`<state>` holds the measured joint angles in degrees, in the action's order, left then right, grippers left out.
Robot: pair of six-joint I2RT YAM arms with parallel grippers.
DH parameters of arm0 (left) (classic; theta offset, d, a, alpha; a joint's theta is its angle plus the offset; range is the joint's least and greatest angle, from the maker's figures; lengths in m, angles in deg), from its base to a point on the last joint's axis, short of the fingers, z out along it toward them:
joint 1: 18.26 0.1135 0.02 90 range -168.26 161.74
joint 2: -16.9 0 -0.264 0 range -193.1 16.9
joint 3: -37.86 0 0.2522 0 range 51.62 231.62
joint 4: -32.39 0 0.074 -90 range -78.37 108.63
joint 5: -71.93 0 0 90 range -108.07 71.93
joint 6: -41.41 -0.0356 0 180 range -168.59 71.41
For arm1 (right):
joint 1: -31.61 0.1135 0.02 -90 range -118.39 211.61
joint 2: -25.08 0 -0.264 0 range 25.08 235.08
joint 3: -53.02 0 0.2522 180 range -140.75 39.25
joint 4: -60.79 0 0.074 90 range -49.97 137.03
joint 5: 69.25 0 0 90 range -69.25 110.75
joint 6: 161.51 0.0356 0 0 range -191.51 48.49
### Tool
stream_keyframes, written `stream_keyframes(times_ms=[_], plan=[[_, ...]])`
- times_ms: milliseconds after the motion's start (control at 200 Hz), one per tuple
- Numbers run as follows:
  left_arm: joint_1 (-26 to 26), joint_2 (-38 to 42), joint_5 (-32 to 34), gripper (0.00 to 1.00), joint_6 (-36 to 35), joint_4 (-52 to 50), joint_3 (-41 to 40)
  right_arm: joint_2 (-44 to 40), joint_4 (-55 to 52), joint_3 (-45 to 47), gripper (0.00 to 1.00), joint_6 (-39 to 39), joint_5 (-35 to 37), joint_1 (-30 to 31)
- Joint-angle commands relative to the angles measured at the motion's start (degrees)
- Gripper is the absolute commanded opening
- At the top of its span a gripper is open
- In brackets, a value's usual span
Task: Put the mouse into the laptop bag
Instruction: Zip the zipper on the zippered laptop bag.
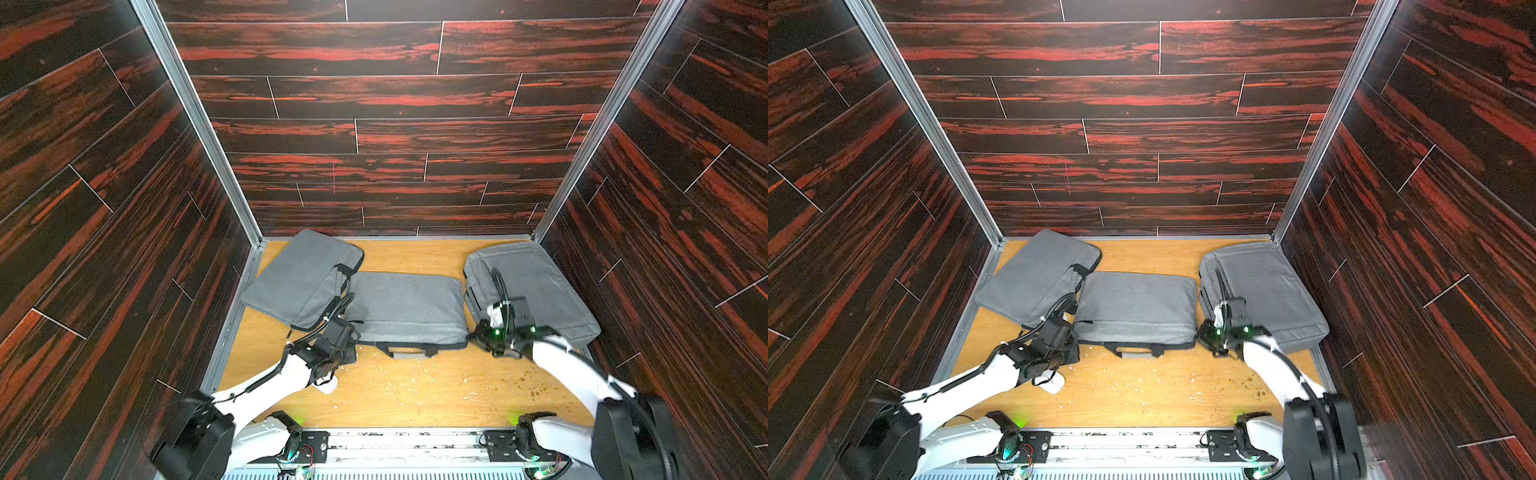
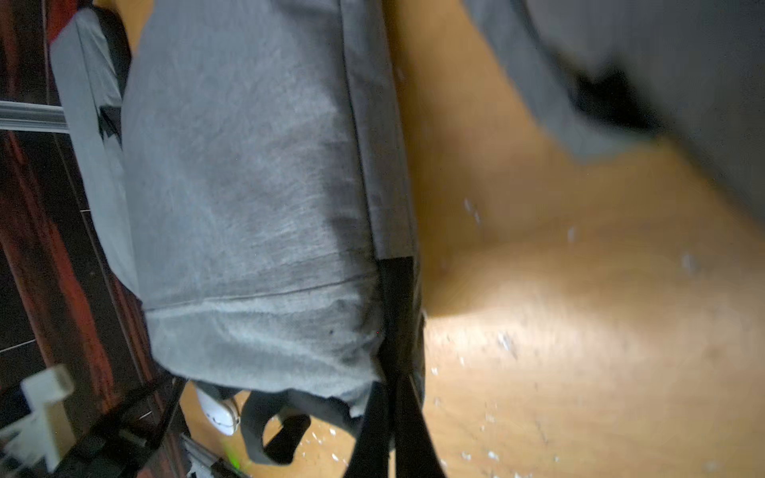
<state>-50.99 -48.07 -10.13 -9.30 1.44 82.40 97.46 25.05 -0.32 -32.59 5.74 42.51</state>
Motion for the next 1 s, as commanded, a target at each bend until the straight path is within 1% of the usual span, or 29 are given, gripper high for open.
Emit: stream_keyframes(times_ms=[0, 45, 130, 195, 245, 301, 351, 376, 451, 541, 596, 656, 716, 792, 847, 992], plan=[[1.44, 3.30, 2.48, 0.00, 0.12, -6.27, -2.02, 4.63, 1.31, -6.10, 0.00, -3.67, 4.31, -2.71], [1.49, 3.66, -0.18, 0.00, -0.14, -5.62, -2.12, 6.95, 1.50, -8.34, 0.00, -4.17, 4.28, -2.82], [1.26, 3.62, -5.29, 0.00, 1.65, -2.78, -2.97, 11.23, 1.51, -12.41, 0.00, -5.04, 4.28, -2.83], [0.37, 3.62, -7.08, 0.00, 2.88, -0.55, -3.69, 13.95, 0.16, -15.61, 0.00, -6.13, 3.88, -2.80], [-0.87, 3.56, -6.71, 0.00, 3.44, -0.21, -3.48, 15.10, -0.97, -17.45, 0.00, -6.81, 3.33, -2.73], [-2.08, 3.25, -6.58, 0.00, 3.72, -0.02, -3.08, 14.78, -1.50, -18.00, 0.12, -6.92, 3.16, -2.46], [-3.11, 2.70, -6.78, 0.00, 4.12, 0.41, -2.60, 13.52, -2.07, -17.95, 0.26, -7.03, 3.31, -1.96], [-3.62, 2.22, -6.87, 0.00, 4.28, 0.81, -2.37, 12.77, -2.55, -17.76, 0.30, -7.10, 3.54, -1.59], [-5.42, 0.35, -6.81, 0.00, 5.15, 2.07, -1.47, 9.73, -4.51, -16.72, 0.39, -7.18, 5.39, 0.69], [-7.48, -2.43, -6.54, 0.00, 5.86, 3.10, 0.08, 5.83, -6.92, -14.40, 0.47, -6.61, 8.75, 5.99], [-8.24, -3.82, -7.00, 0.00, 6.24, 3.96, 0.86, 3.89, -7.60, -11.98, 0.50, -4.67, 9.54, 9.43], [-8.83, -4.86, -7.15, 0.00, 6.50, 4.34, 1.72, 1.58, -6.13, -8.04, 0.52, -1.58, 8.88, 13.36], [-9.58, -5.34, -7.07, 0.00, 6.57, 4.41, 2.48, -0.53, -2.75, -3.46, 0.56, 2.54, 7.63, 17.15], [-10.60, -5.60, -7.15, 0.00, 6.86, 4.65, 3.19, -2.22, 2.98, 1.73, 0.57, 8.34, 5.21, 21.32], [-11.41, -5.87, -7.15, 0.00, 7.11, 4.49, 3.81, -2.51, 7.14, 4.48, 0.58, 12.27, 4.62, 24.40], [-14.47, -6.32, -7.06, 0.00, 8.69, 5.17, 4.51, -0.98, 16.12, 8.28, 0.59, 19.95, 6.86, 31.58]])
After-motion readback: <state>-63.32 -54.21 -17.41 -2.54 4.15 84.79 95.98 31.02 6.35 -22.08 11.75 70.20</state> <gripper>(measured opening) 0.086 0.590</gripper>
